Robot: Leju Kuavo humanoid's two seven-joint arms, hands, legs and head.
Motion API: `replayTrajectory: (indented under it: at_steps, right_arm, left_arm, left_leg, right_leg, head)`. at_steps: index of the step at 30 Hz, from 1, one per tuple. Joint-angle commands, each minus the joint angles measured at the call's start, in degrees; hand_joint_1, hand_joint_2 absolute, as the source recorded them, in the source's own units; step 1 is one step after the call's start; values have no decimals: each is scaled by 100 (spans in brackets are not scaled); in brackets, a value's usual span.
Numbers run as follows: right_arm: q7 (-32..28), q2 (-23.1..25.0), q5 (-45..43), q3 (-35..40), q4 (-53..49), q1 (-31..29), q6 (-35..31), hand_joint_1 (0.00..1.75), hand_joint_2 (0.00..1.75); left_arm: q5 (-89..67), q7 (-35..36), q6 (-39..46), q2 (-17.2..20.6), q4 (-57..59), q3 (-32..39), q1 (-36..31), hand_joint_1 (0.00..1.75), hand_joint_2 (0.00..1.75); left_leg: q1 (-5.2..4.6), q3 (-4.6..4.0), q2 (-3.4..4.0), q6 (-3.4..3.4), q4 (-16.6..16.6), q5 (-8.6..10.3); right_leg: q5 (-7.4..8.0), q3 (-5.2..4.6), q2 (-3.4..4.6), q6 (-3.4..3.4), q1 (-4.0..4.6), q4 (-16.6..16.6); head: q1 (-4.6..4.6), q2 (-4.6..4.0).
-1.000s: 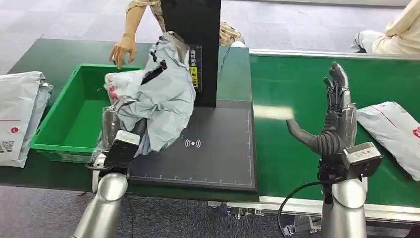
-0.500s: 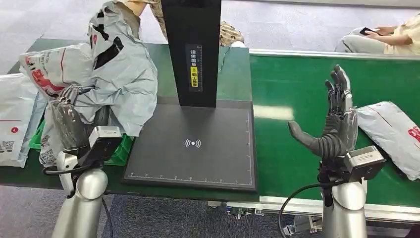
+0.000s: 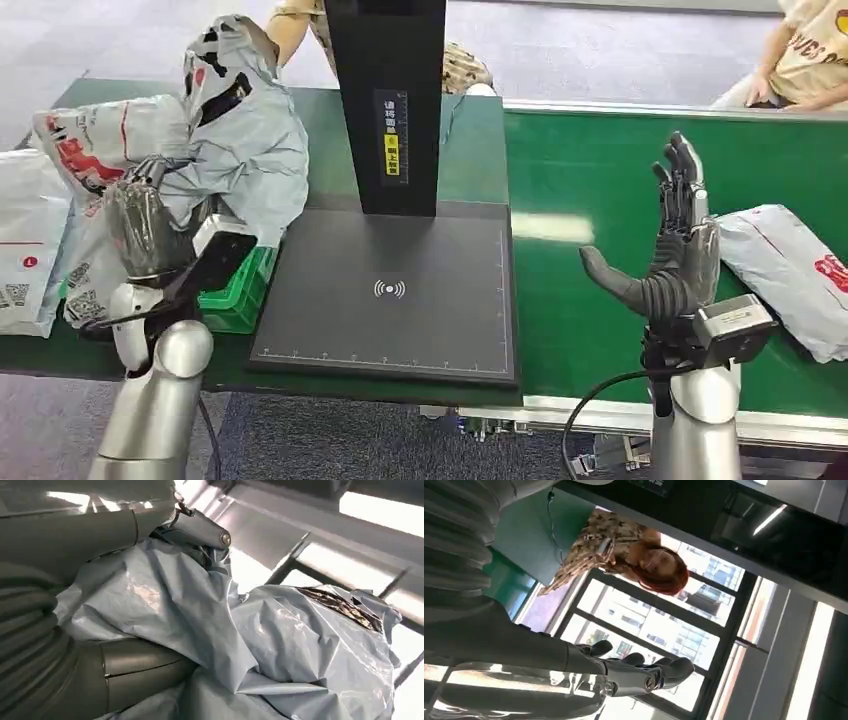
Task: Moved the parcel from conveyor to table for the left to box.
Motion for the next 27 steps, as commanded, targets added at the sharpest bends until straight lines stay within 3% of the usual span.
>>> replayTrajectory:
  at_steps: [1,6,11,15,21,22,23,27]
  right_arm:
    - [-20,-60,90,208,579,-413,98,0,175]
    - [5,-62,135,249,610,-388,109,0,175]
    - [27,-69,181,257,561,-363,92,0,175]
    - [82,-67,209,259,625,-470,91,0,175]
    - [145,-72,214,272,569,-384,64,0,175]
    - [145,-76,215,274,560,-357,64,0,175]
    - [146,-80,217,278,554,-344,64,0,175]
    - [127,-109,234,287,585,-299,29,0,175]
  left_arm:
    - [-877,1182,-379,465,3750,495,-1891,175,175]
    - [-1158,1730,-620,630,4781,589,-2489,175,175]
    - [-1252,1957,-882,607,5025,617,-2663,175,175]
    - [-1518,2704,-1059,666,5262,654,-2788,175,175]
    - [-1592,2838,-572,837,5302,876,-2890,175,175]
    - [-1560,2803,-592,838,5303,910,-2902,73,175]
    - [-1561,2773,-586,843,5292,936,-2899,0,175]
    - [-1499,2647,-540,802,5293,1006,-2834,0,175]
  left_leg:
    - [1,24,9,-7,-14,9]
    - [5,25,9,-8,-11,9]
    - [4,12,12,-7,-1,4]
    - [3,10,11,-6,-2,5]
    - [5,14,24,-9,-5,4]
    - [6,3,14,-8,-2,6]
    - [6,13,13,-10,-6,5]
    - [5,24,18,-8,-11,2]
  right_leg:
    - [8,20,5,-12,3,-10]
    - [6,23,4,-16,6,-6]
    - [2,8,9,-11,4,3]
    - [2,10,7,-11,4,0]
    - [5,9,22,-14,5,0]
    - [5,1,14,-12,6,1]
    - [3,11,11,-15,7,-2]
    - [1,20,14,-15,8,-6]
  head:
    - [0,0]
    - [0,0]
    - [-2,0]
    - [0,0]
    - [0,0]
    - [0,0]
    - [0,0]
    - [0,0]
